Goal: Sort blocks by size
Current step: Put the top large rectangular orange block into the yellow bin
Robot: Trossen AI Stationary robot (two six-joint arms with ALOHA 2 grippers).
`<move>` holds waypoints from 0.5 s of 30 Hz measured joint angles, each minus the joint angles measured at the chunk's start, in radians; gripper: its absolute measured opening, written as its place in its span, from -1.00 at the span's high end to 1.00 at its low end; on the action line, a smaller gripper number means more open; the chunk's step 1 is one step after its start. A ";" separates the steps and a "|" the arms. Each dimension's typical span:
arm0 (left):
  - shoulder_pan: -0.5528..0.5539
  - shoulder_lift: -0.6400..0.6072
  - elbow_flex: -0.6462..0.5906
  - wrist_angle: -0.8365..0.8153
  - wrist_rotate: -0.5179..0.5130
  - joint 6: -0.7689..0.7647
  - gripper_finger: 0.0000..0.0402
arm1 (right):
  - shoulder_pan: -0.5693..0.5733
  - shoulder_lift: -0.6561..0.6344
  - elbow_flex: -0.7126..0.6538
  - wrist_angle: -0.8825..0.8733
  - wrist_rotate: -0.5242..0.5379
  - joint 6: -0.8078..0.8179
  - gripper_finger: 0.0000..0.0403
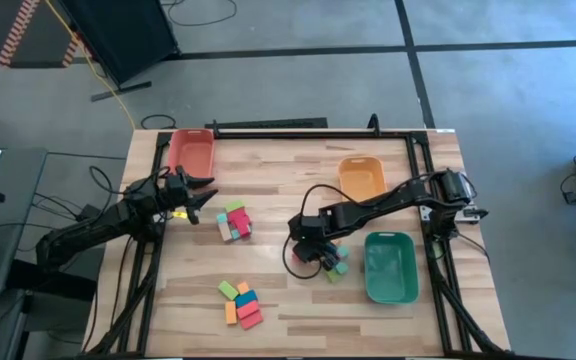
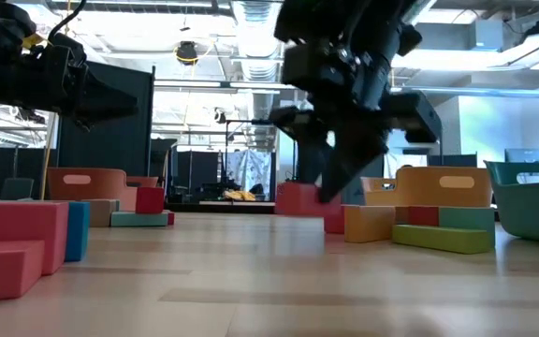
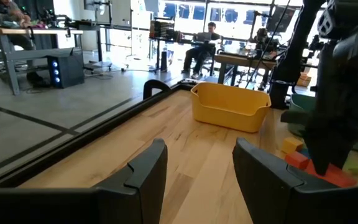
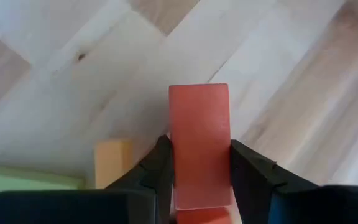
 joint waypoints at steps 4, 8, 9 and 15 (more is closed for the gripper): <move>0.000 0.000 0.000 0.000 0.000 0.000 0.14 | 0.000 0.000 0.059 -0.086 0.070 0.003 0.25; 0.000 0.000 0.000 0.000 0.000 0.000 0.14 | -0.008 -0.001 0.109 -0.193 0.155 0.022 0.25; 0.000 0.000 0.000 0.000 0.000 0.000 0.14 | -0.013 -0.001 0.116 -0.217 0.167 0.029 0.25; 0.000 0.000 0.000 0.000 0.000 0.000 0.14 | -0.049 -0.001 0.137 -0.342 0.187 0.110 0.25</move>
